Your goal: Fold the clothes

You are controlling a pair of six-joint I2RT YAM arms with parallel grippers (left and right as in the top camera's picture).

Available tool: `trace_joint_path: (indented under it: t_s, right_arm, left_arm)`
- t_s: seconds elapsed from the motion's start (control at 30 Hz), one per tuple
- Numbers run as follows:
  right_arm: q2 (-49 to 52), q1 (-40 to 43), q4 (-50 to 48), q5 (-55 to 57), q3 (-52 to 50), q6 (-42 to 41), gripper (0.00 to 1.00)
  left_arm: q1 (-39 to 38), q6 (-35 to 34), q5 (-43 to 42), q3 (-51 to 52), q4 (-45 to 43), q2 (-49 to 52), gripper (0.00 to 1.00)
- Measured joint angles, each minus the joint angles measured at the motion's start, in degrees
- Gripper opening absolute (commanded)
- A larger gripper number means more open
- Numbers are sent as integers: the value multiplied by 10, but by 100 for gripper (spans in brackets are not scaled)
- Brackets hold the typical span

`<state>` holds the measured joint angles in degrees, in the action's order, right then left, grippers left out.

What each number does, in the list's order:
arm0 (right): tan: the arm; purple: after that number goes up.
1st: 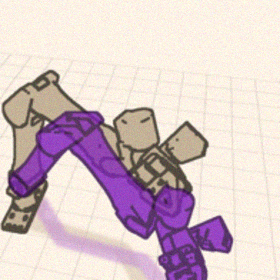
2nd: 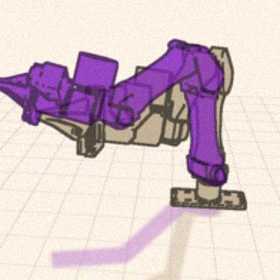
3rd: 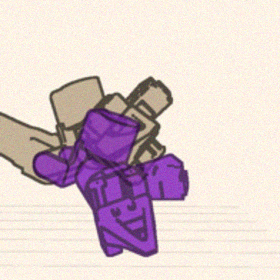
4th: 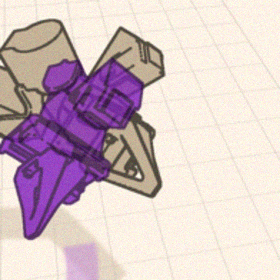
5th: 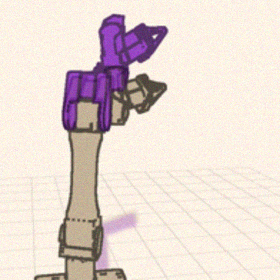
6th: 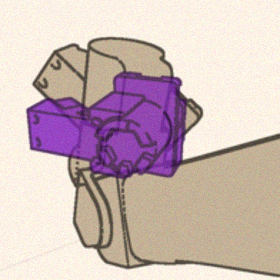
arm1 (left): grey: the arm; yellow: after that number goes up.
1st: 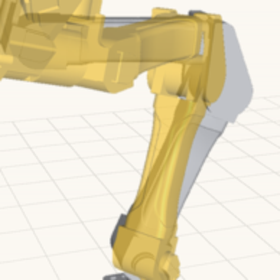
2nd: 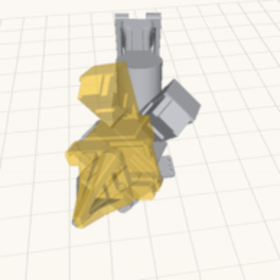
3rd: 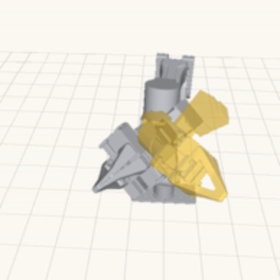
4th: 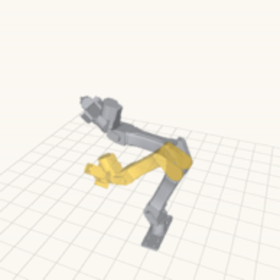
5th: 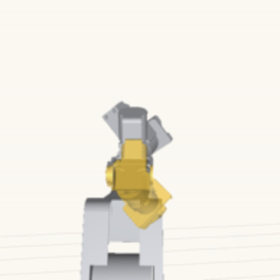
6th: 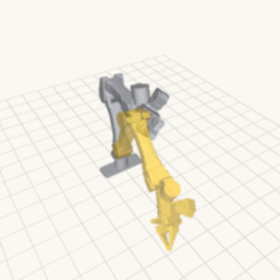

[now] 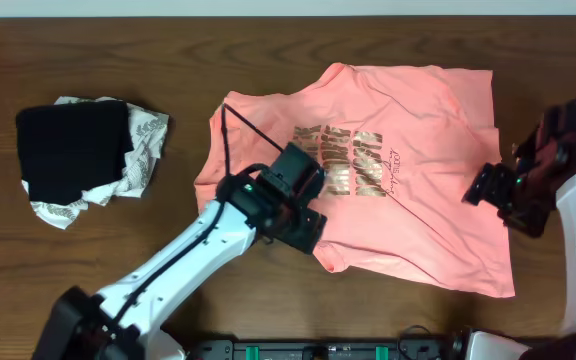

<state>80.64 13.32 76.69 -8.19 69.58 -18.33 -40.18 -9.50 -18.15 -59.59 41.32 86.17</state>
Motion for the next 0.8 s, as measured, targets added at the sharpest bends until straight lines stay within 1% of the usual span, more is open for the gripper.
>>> trace_joint_path:
  t_s: [0.17,0.33,0.53,0.63,0.8]
  right_arm:
    - [0,0,-14,1,-58,-43,84]
    - [0,0,-29,-1,-97,-61,82]
    - [0,0,-44,-2,-107,-69,82]
    - [0,4,-56,-4,-107,-70,84]
    - [0,44,-65,-10,-107,-78,85]
  left_arm:
    - [-1,-18,-63,5,-40,33,72]
    - [-21,-33,-103,5,-43,54,72]
    - [-55,-47,-119,5,-39,64,70]
    - [-66,-38,-122,6,-23,64,70]
    - [-72,-22,-126,6,-30,69,70]
